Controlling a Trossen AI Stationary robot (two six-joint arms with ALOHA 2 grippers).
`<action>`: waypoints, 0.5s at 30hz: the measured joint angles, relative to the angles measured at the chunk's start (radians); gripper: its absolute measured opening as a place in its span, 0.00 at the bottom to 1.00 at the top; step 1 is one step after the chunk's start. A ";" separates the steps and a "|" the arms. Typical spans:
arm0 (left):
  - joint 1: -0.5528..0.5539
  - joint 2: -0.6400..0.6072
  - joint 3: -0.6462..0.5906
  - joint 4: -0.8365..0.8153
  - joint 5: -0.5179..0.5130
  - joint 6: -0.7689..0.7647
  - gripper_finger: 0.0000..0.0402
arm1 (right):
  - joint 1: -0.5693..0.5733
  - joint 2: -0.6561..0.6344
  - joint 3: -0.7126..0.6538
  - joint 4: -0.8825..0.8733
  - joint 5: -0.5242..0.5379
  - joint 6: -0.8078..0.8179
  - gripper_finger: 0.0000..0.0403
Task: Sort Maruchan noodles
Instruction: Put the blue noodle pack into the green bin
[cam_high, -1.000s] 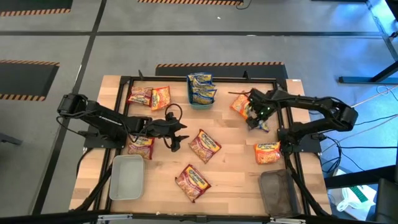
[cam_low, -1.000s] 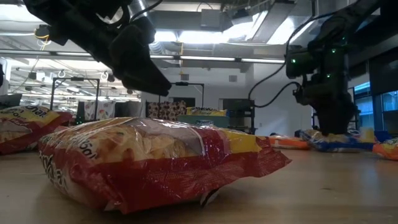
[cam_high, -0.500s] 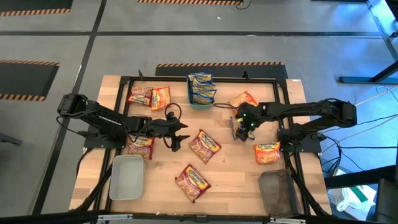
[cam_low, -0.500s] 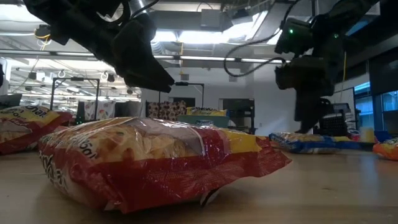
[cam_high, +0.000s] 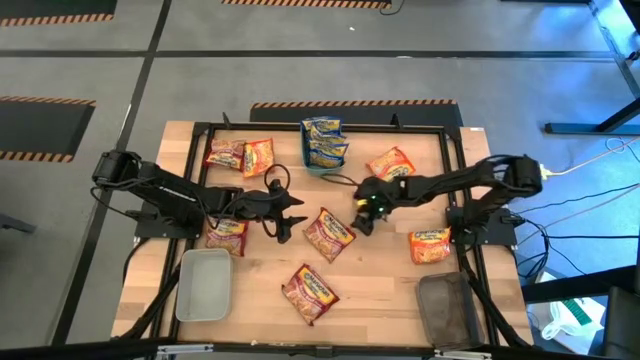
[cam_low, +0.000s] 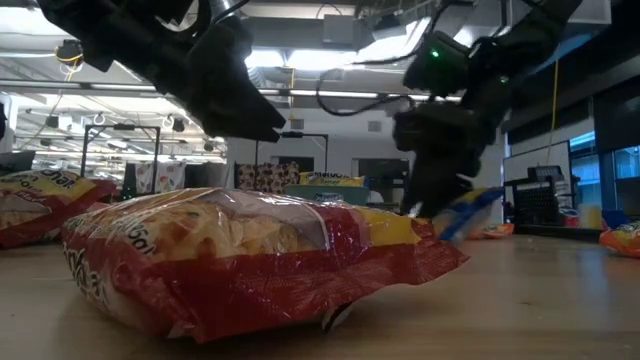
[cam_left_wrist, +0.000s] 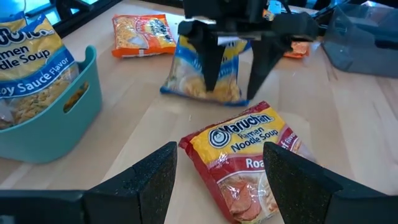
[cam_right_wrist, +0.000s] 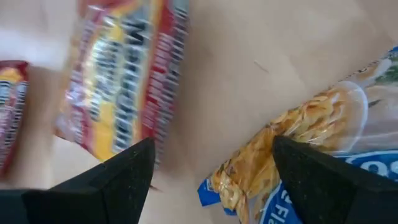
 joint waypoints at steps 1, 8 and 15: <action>0.000 0.000 0.000 0.003 0.000 0.000 0.58 | 0.010 0.011 0.020 0.001 0.000 -0.016 0.81; 0.000 0.000 0.000 0.024 0.000 -0.001 0.58 | 0.087 -0.002 0.185 -0.057 0.011 -0.149 0.81; 0.002 0.004 0.003 0.024 -0.029 -0.071 0.58 | 0.130 -0.192 0.184 -0.282 0.247 -0.155 0.81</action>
